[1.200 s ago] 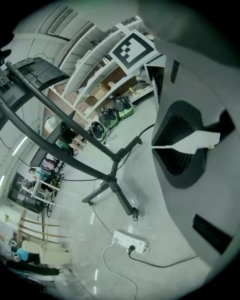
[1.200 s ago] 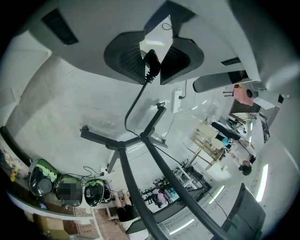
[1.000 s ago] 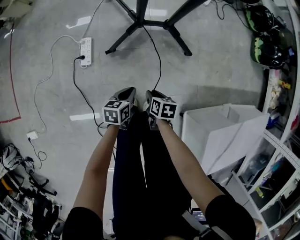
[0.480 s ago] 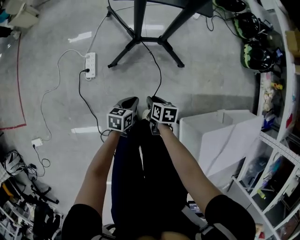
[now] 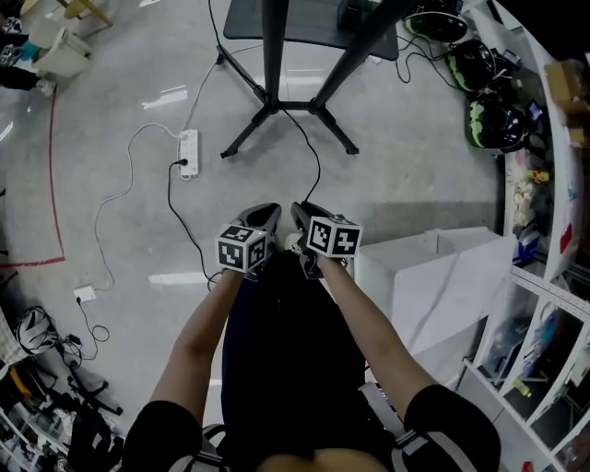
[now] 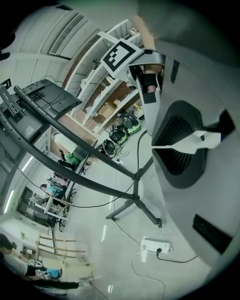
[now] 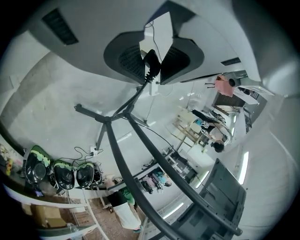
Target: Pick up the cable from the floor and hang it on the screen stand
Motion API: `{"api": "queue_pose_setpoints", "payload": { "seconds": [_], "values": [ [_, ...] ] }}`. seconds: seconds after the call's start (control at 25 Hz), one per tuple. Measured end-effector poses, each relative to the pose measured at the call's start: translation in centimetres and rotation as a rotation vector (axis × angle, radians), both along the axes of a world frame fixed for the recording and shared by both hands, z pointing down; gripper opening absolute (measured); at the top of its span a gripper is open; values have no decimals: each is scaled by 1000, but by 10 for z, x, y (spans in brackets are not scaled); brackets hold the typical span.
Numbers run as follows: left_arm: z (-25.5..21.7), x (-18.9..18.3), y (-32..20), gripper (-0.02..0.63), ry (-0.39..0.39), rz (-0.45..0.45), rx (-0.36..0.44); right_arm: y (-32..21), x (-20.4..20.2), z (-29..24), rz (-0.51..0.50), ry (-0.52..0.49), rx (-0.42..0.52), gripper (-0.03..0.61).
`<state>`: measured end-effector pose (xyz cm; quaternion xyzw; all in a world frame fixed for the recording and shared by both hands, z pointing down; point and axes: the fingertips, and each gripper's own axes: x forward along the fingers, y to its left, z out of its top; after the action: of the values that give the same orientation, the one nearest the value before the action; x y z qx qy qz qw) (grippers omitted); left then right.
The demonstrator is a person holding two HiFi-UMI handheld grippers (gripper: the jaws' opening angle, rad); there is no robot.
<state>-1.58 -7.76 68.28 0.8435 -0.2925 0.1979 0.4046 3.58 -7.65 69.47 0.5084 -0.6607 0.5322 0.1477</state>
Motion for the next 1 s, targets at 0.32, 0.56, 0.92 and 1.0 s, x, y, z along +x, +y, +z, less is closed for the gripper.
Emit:
{"api": "queue_pose_setpoints", "payload": {
  "seconds": [0.32, 0.56, 0.92, 1.0],
  "values": [
    [-47, 6, 0, 23, -11, 37, 50, 3, 9, -53, 22, -49, 44, 115],
    [-98, 19, 7, 23, 31, 66, 85, 10, 5, -107, 15, -138, 95, 117],
    [-166, 32, 12, 23, 87, 107, 160, 3, 24, -194, 41, -148, 239, 116],
    [-184, 36, 12, 23, 93, 128, 193, -1, 26, -215, 35, -134, 280, 116]
  ]
}}
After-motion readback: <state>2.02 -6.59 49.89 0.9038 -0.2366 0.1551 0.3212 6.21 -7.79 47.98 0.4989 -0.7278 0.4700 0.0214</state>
